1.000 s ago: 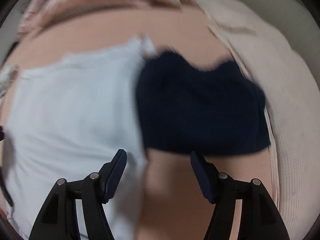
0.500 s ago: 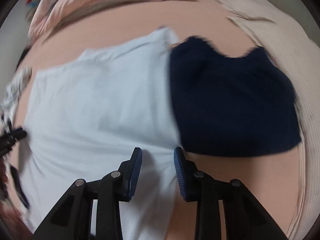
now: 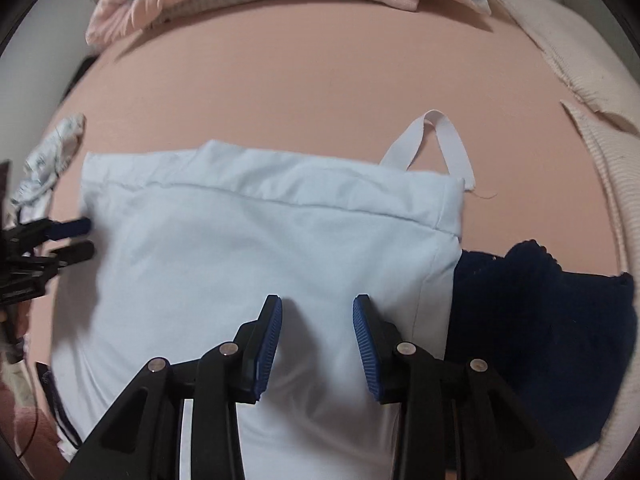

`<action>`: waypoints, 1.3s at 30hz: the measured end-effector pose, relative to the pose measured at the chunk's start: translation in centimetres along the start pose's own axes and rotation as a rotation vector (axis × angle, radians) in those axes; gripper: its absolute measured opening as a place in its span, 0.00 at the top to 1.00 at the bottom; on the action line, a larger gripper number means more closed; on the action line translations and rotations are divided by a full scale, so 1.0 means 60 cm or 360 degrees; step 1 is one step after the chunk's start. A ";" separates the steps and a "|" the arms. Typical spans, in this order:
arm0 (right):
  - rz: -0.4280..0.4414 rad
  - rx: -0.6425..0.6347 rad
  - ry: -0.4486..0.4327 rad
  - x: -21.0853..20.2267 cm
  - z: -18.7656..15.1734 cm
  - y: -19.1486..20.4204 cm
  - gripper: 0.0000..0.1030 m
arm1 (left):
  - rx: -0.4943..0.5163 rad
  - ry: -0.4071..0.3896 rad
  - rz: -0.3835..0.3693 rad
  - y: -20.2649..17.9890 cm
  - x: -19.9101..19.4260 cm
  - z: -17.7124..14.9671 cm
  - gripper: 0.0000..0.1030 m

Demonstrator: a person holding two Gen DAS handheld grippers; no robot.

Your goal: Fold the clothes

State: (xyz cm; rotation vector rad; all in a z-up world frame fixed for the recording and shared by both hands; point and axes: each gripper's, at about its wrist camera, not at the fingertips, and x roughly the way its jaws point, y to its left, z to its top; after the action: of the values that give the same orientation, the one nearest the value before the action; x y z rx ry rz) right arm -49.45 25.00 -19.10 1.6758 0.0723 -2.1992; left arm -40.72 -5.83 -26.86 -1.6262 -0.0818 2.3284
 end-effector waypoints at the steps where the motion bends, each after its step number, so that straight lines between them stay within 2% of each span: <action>1: 0.0025 0.0025 -0.0011 -0.002 0.000 -0.011 0.69 | -0.0006 0.0007 0.0004 0.011 0.000 -0.003 0.56; 3: 0.0066 0.0077 -0.0040 -0.008 0.000 -0.031 0.72 | -0.0057 -0.0019 -0.0004 0.033 -0.008 0.002 0.57; 4: 0.0084 0.0105 -0.0071 -0.013 0.000 -0.041 0.74 | -0.0075 -0.0048 0.0063 0.042 -0.012 0.007 0.57; 5: 0.0101 0.0133 -0.0101 -0.018 0.000 -0.051 0.74 | -0.0083 -0.0071 0.0189 0.051 -0.016 0.010 0.57; 7: 0.0006 0.0148 -0.0200 -0.035 0.000 -0.057 0.70 | -0.0168 -0.0069 0.0264 0.079 -0.019 0.016 0.57; 9: -0.0074 0.0116 -0.0253 -0.048 -0.001 -0.044 0.70 | -0.0241 -0.0096 0.0164 0.083 -0.032 0.019 0.57; 12: -0.0088 -0.0033 -0.0232 -0.037 0.008 0.005 0.69 | -0.0050 -0.0187 0.0159 0.024 -0.051 0.028 0.57; 14: -0.0130 -0.0140 -0.0180 -0.017 0.006 0.050 0.68 | 0.0068 -0.0155 0.0128 -0.025 -0.040 0.039 0.57; 16: -0.0138 -0.0216 -0.0154 -0.004 0.021 0.062 0.68 | 0.0181 -0.0121 0.0103 -0.072 -0.024 0.049 0.57; 21: -0.0162 -0.0323 -0.0073 0.031 0.019 0.095 0.68 | 0.0326 -0.0014 0.0149 -0.107 0.010 0.064 0.57; 23: -0.0193 -0.0352 -0.0032 0.045 0.038 0.096 0.68 | 0.0346 0.0017 0.0191 -0.110 0.026 0.067 0.57; 28: -0.0187 -0.0302 -0.0036 0.067 0.071 0.073 0.68 | 0.0311 0.0007 0.0176 -0.101 0.043 0.085 0.57; 32: -0.0110 -0.0134 -0.0059 0.067 0.092 0.046 0.68 | 0.0135 -0.0047 0.0052 -0.072 0.044 0.113 0.57; 36: -0.0052 -0.0010 -0.0090 0.033 0.099 0.026 0.68 | -0.0064 -0.0061 -0.0059 -0.047 0.031 0.137 0.57; 39: 0.0058 0.0072 -0.0117 -0.016 0.080 0.025 0.68 | 0.0033 -0.0069 -0.0012 -0.096 -0.019 0.112 0.57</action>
State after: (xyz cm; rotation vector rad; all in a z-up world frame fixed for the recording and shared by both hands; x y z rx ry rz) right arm -53.21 22.61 -16.54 1.6049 -0.0270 -2.2488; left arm -45.38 0.17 -22.16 -1.5630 -0.0731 2.3515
